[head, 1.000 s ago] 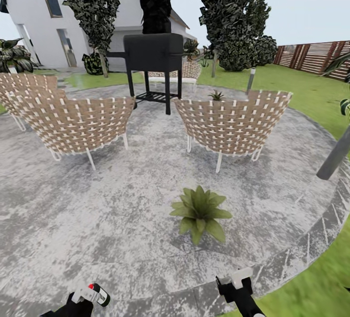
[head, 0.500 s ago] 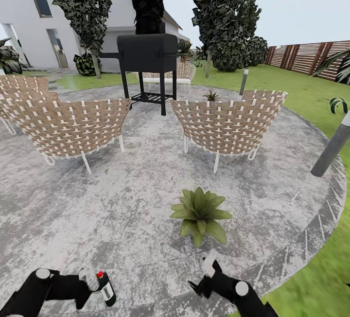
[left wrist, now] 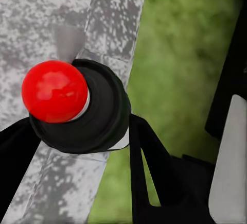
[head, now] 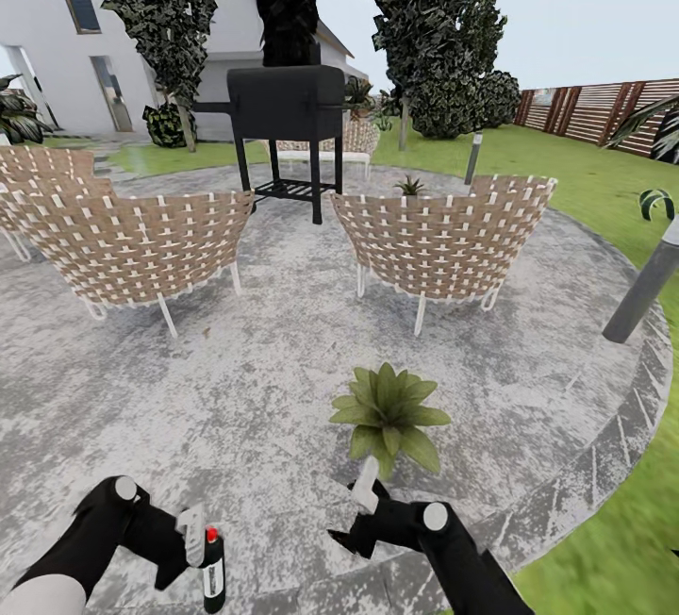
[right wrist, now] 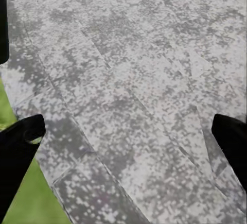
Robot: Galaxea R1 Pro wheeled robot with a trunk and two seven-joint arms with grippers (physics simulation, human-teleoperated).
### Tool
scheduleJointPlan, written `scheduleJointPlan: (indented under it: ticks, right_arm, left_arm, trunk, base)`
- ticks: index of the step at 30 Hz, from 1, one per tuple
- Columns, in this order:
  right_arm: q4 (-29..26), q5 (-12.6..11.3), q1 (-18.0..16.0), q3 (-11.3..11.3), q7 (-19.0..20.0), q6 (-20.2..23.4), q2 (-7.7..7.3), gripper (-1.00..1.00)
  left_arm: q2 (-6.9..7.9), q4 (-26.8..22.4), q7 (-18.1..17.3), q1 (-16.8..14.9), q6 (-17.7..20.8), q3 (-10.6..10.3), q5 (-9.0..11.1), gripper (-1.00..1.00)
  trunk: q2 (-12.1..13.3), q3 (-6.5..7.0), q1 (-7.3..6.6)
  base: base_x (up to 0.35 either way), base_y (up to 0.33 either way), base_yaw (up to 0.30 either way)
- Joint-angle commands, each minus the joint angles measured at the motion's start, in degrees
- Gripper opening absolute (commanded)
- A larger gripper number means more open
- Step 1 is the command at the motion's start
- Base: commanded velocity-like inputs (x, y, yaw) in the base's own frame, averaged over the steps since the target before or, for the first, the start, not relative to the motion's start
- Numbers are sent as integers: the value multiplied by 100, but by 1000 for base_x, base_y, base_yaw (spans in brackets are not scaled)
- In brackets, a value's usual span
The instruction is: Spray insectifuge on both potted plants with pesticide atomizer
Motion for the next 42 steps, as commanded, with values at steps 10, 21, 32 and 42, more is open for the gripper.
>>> scheduleJointPlan:
  ticks: [10,21,32,42]
  right_arm:
    - [-43,41,-40,9,635,9,300,-100]
    - [-22,45,-46,11,657,2,302,-100]
    - [-25,41,-46,14,664,1,302,-100]
    - [-48,22,-46,467,650,-3,302,-100]
  left_arm:
    - [-174,-21,19,-18,-107,-53,-10,-100]
    - [-569,-337,13,-28,-108,-521,29,-100]
    - [-947,-591,21,-27,-104,-546,-8,-100]
    - [-1180,-595,22,-21,-110,-558,-10,-100]
  trunk:
    - [-2,-5,-1]
    - [-2,-5,-1]
    - [-2,-5,-1]
    - [-2,-5,-1]
  base:
    - [0,0,0]
    - [0,0,0]
    - [0,0,0]
    - [0,0,0]
